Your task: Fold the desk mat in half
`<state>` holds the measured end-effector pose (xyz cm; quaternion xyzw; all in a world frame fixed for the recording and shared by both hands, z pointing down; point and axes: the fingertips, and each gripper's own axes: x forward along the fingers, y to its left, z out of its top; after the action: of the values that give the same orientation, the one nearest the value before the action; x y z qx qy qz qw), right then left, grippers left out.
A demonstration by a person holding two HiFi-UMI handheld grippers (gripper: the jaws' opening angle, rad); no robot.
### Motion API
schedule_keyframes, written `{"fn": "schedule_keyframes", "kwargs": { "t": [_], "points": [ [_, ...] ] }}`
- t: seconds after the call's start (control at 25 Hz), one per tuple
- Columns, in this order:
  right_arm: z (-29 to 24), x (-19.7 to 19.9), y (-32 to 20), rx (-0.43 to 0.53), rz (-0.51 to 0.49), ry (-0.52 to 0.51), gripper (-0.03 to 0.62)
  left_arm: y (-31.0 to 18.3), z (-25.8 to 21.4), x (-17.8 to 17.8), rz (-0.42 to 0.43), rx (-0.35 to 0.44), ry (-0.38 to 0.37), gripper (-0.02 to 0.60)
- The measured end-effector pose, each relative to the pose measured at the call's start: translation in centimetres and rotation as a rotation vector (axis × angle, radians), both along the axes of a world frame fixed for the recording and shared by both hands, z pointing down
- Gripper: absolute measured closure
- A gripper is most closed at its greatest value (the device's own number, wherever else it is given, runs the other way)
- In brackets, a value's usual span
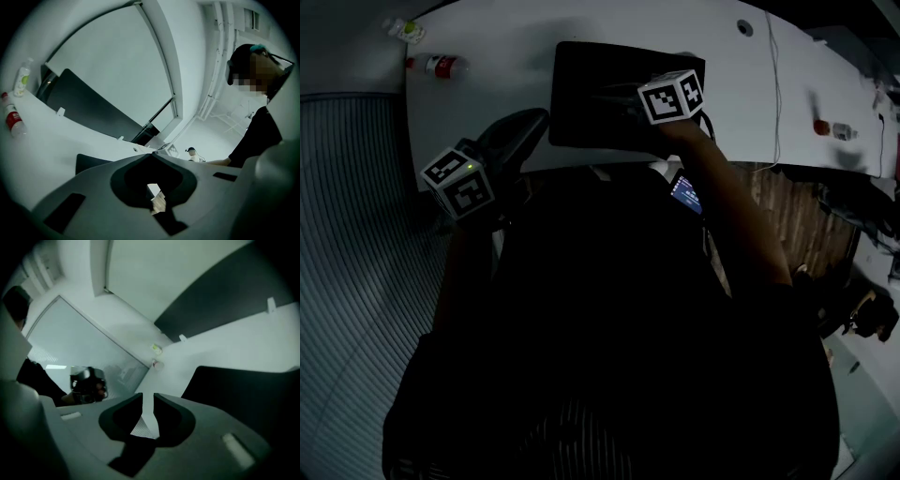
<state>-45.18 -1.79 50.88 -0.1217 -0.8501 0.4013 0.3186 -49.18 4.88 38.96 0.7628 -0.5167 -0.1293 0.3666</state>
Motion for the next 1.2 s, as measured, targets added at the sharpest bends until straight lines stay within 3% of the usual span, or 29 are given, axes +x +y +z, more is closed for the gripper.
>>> {"fn": "schedule_keyframes", "kwargs": {
  "t": [0.2,0.4,0.6,0.76,1.2],
  "points": [
    [-8.8,8.1,-4.8,0.135,0.188,-0.168,0.531,-5.3,-1.2,4.2,0.213,0.069,-0.049,0.572],
    [-12.5,13.8,-6.9,0.297,0.346,-0.179,0.56,-9.3,-3.8,8.4,0.346,0.114,-0.077,0.572],
    [-15.3,17.4,-6.8,0.394,0.476,-0.229,0.589,-11.1,-6.5,13.0,0.467,0.17,-0.099,0.572],
    [-16.3,19.2,-6.5,0.506,0.49,-0.22,0.591,-11.7,-7.1,15.7,0.509,0.191,-0.139,0.572],
    [-16.1,21.7,-5.3,0.502,0.551,-0.23,0.591,-10.5,-6.1,17.7,0.529,0.165,-0.154,0.572]
  ]
}}
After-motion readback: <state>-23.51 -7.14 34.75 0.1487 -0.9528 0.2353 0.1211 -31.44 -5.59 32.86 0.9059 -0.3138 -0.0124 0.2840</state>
